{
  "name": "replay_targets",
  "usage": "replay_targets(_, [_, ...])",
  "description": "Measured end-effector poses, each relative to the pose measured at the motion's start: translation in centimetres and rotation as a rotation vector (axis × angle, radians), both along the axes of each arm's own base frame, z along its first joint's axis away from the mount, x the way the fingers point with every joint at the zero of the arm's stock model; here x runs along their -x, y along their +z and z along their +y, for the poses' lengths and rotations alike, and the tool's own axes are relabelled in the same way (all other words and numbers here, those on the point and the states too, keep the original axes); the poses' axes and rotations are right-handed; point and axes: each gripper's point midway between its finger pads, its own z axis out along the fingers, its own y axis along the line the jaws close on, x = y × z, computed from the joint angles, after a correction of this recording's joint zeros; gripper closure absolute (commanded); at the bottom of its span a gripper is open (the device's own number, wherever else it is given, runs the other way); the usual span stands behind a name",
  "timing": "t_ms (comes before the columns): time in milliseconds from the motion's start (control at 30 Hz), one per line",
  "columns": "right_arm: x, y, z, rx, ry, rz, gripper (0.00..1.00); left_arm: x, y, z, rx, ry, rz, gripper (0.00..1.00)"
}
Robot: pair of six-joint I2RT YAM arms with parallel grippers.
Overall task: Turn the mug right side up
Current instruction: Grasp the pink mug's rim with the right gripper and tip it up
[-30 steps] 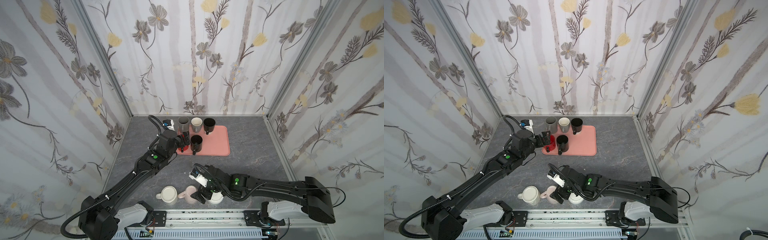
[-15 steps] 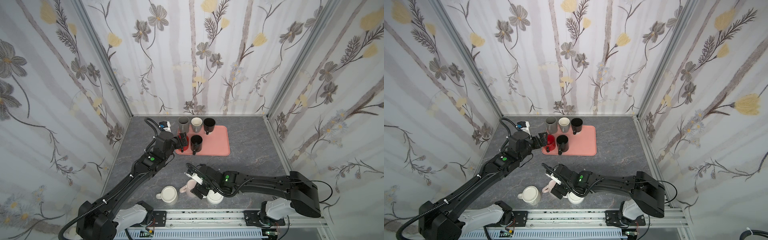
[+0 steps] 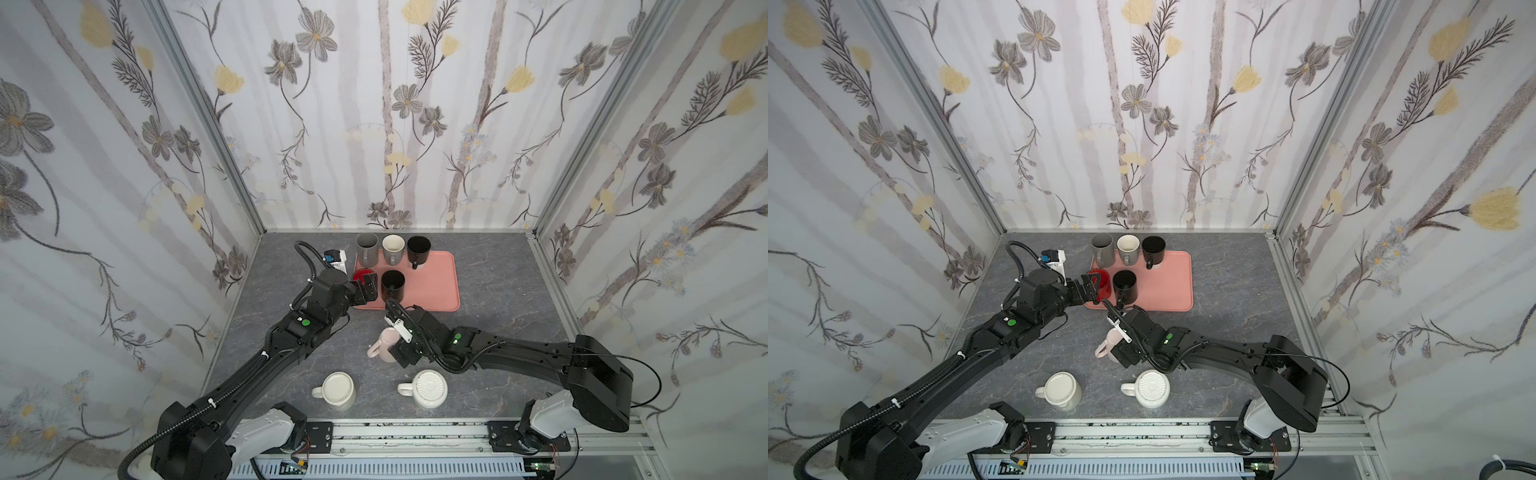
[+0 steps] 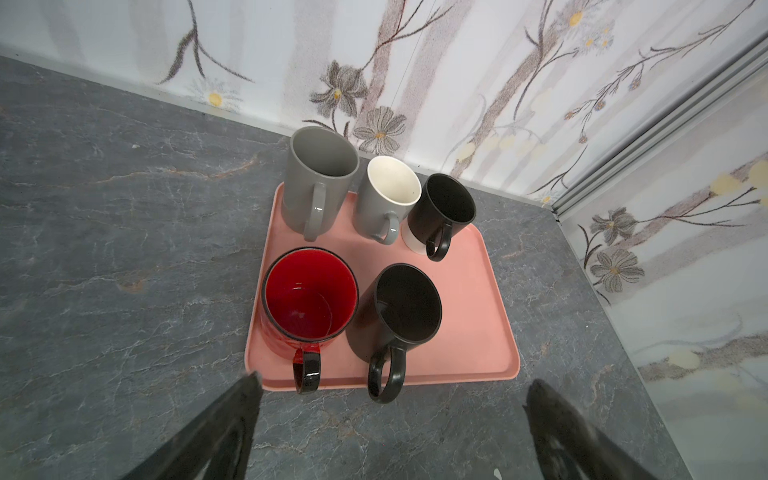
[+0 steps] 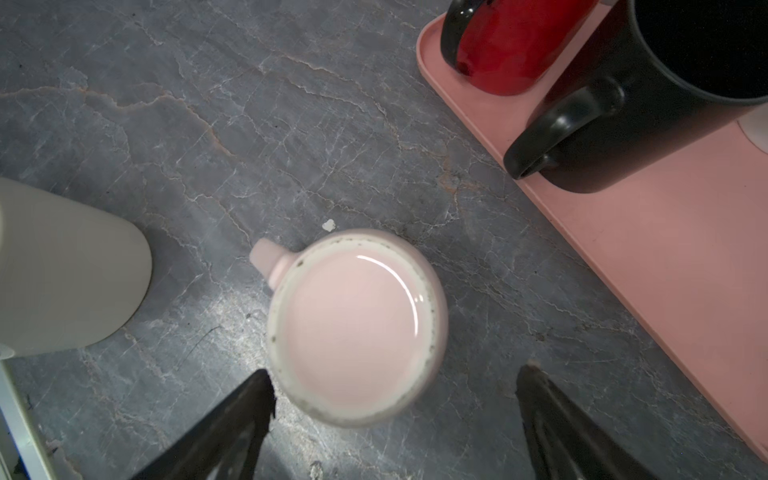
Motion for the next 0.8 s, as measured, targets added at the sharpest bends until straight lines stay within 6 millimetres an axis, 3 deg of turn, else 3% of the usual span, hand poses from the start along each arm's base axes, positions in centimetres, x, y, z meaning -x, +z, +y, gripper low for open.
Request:
replay_targets(400, [-3.1, 0.5, -1.1, -0.098, -0.151, -0.004, 0.09, 1.8, -3.7, -1.1, -0.034, -0.057, 0.090, 0.10])
replay_targets(600, [-3.4, 2.2, -2.7, -0.198, -0.209, -0.011, 0.08, 3.5, -6.3, -2.7, -0.093, -0.110, 0.151, 0.14])
replay_targets(800, [-4.0, 3.3, -5.2, -0.286, -0.287, -0.003, 0.08, 6.0, -10.2, -4.1, -0.167, -0.171, 0.236, 0.20])
